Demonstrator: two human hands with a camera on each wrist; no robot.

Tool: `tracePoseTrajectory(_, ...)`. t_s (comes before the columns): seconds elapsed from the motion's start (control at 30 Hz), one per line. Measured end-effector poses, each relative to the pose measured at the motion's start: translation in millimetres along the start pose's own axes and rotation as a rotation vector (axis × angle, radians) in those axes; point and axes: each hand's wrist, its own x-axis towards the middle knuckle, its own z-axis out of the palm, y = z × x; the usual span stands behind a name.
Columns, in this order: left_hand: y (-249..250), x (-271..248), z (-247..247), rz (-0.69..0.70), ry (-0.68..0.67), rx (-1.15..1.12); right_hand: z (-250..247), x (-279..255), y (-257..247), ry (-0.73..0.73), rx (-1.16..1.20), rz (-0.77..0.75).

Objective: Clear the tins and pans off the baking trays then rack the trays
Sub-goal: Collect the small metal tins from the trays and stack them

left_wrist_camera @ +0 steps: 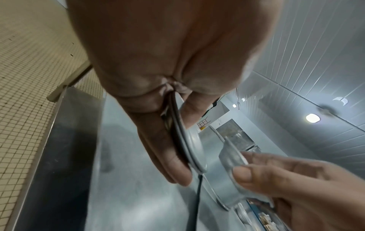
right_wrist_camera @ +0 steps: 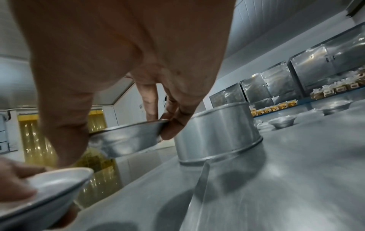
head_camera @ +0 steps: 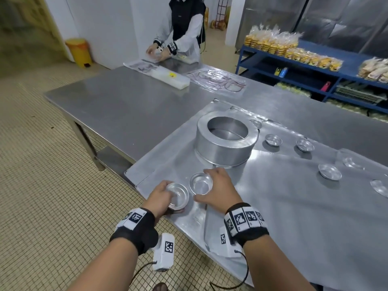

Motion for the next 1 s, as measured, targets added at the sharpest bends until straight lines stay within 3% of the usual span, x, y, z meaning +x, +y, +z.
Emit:
tracePoseTrajectory(0.1, 1.5, 1.1, 25.5, 0.012, -0.002, -0.053, -12.2, -12.4, 4.4, 0.008, 0.015, -0.040)
tracePoseTrajectory(0.2, 4.9, -0.9, 52.9, 0.011, -0.099, -0.086, -19.4, -25.2, 14.4, 0.006, 0.016, -0.069)
tracePoseTrajectory(0.47, -4.1, -7.0, 120.5, 0.119, -0.237, 0.108, -45.8, -57.8, 52.1, 0.033, 0.031, -0.067)
tracePoseTrajectory(0.8, -15.2, -15.9, 194.0, 0.218, -0.320, 0.215, -84.4, -92.8, 104.3, 0.111, 0.004, -0.032)
tracePoseTrajectory(1.0, -24.1, -23.6, 239.4, 0.177, -0.346, 0.181, -113.7, -113.3, 140.9, 0.074, 0.005, 0.010)
